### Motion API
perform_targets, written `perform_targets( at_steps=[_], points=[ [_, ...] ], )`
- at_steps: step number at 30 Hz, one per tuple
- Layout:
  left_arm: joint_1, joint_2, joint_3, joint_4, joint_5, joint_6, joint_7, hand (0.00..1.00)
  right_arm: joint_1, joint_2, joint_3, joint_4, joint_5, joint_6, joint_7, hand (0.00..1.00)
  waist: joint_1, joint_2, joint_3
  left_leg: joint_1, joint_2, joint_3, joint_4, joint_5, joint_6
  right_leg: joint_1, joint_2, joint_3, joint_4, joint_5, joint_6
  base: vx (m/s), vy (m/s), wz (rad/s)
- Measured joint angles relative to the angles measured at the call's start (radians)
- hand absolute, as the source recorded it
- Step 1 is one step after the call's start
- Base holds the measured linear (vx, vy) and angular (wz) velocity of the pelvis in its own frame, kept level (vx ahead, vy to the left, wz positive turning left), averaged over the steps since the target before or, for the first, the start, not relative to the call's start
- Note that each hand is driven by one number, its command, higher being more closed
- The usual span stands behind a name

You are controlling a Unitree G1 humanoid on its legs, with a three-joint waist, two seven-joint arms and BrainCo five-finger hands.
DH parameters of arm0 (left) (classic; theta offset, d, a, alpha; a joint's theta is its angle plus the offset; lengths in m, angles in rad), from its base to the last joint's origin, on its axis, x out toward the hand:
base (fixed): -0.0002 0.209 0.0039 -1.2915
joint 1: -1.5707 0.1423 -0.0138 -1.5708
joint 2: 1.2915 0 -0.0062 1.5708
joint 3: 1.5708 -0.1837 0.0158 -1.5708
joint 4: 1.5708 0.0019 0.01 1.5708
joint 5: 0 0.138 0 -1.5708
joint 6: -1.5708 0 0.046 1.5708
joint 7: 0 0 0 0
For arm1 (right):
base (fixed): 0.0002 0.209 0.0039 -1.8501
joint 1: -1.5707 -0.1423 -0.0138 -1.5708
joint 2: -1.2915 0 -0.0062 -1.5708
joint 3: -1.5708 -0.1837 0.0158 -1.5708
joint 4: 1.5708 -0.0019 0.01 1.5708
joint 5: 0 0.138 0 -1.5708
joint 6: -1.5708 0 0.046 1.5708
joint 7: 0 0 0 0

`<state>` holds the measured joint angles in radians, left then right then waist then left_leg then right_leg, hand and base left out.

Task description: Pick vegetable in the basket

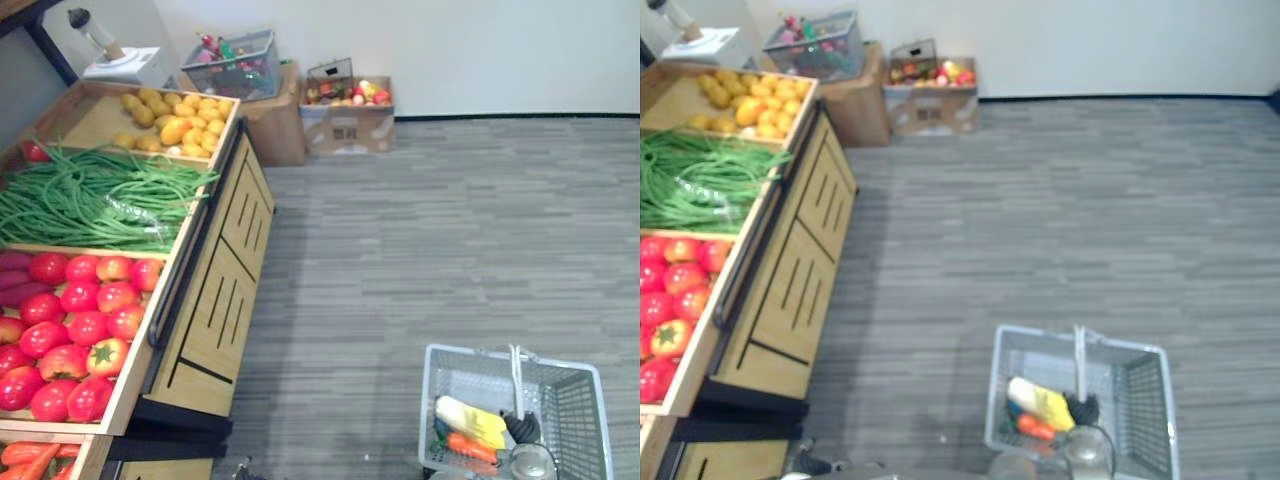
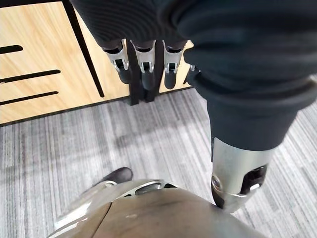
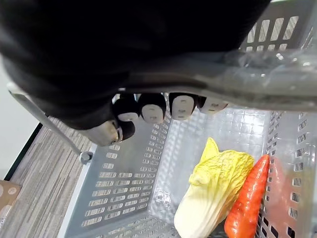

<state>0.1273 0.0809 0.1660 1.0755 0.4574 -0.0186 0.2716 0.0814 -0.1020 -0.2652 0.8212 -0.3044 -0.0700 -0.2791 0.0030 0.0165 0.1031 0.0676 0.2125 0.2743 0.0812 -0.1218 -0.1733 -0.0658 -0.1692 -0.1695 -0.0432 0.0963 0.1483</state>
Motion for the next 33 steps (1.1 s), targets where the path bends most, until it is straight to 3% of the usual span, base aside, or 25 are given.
perform_targets(
  at_steps=[6,10,16,24,33],
  points=[
    [0.001,0.001,-0.002,-0.001,0.028,0.001,0.004,0.00,0.026,0.024,-0.004,-0.024,0.010,-0.004,0.000,1.00,-0.002,-0.026,0.004,0.023,-0.046,0.095,0.019,-0.062,0.017,-0.037,-0.040,0.094,0.009,0.018,0.021,-0.08,0.081,-0.38],
    [0.000,0.009,-0.008,-0.001,0.028,0.001,0.006,0.00,0.031,0.037,-0.009,-0.016,0.011,-0.004,0.000,1.00,0.000,-0.039,0.004,0.037,-0.047,0.150,0.042,-0.085,0.016,-0.070,-0.036,0.138,0.044,0.018,0.019,0.00,0.038,-0.42],
    [-0.003,0.020,-0.012,-0.001,0.028,0.001,0.006,0.00,-0.005,0.044,-0.061,0.084,0.047,-0.008,0.002,1.00,0.002,-0.042,-0.003,0.067,-0.006,0.170,0.040,-0.095,0.008,-0.075,0.001,0.051,0.091,0.007,-0.004,0.06,-0.037,-0.13],
    [0.003,0.020,0.008,-0.001,0.029,0.000,0.003,0.00,-0.020,0.043,-0.140,0.185,0.079,-0.006,0.006,1.00,0.002,-0.052,-0.017,0.076,-0.014,0.135,0.023,-0.094,0.007,0.026,-0.002,0.003,-0.062,0.055,0.007,0.06,-0.002,0.13],
    [0.002,0.022,-0.004,0.001,0.030,0.002,-0.002,0.00,-0.042,0.026,-0.144,0.218,0.084,-0.006,0.006,1.00,0.000,-0.037,-0.020,0.071,-0.011,0.115,0.065,-0.093,0.008,0.042,-0.005,-0.016,-0.061,0.052,0.002,0.00,-0.017,0.04]
  ],
)
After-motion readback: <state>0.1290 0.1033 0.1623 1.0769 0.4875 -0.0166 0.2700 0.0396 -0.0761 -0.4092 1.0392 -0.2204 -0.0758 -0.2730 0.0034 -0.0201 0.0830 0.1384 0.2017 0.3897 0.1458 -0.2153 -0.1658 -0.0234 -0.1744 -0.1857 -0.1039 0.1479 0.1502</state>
